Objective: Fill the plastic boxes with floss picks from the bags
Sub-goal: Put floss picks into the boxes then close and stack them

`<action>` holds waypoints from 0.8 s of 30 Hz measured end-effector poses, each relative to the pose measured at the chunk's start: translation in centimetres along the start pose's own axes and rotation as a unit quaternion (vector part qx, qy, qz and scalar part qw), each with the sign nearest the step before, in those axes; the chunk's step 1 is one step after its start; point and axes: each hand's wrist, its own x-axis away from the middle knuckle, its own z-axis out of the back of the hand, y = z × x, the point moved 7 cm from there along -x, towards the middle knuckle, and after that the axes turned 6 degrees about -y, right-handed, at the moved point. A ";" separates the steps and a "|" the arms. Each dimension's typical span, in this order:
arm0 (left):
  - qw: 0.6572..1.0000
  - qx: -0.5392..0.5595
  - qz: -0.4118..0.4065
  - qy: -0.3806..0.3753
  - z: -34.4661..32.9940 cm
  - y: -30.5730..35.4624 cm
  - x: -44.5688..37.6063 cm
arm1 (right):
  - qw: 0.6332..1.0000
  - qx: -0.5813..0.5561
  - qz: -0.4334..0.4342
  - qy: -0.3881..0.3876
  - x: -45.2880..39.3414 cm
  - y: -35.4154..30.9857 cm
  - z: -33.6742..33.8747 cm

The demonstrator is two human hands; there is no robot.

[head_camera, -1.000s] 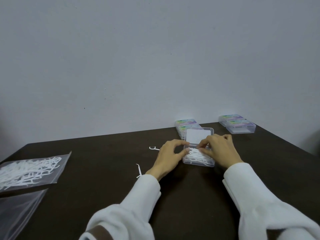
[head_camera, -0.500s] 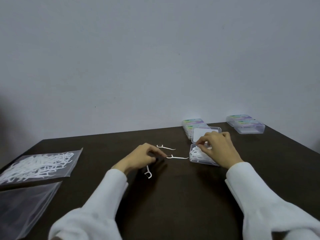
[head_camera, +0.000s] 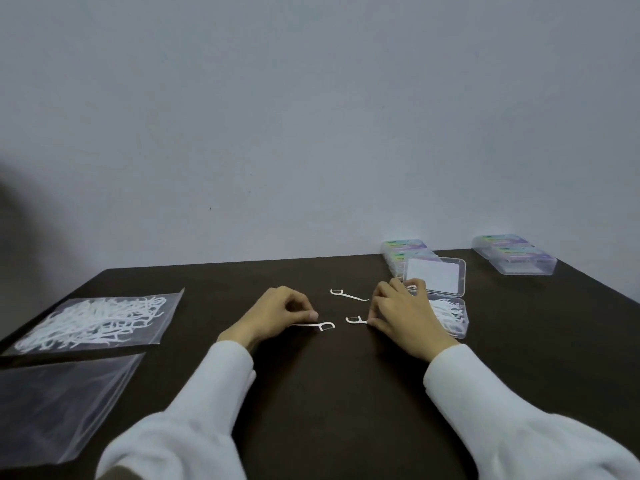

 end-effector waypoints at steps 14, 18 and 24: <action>0.997 -0.034 -0.041 0.064 -1.0 1.4 -2.1 | 0.994 -0.015 -0.106 -0.002 2.0 8.3 2.3; 0.994 -0.047 -0.062 0.074 -2.2 2.9 -4.1 | 0.989 -0.044 -0.138 -0.001 2.9 9.9 2.0; 0.993 -0.101 0.004 0.055 -2.6 3.6 -6.5 | 0.988 -0.080 -0.131 0.025 3.0 10.2 2.6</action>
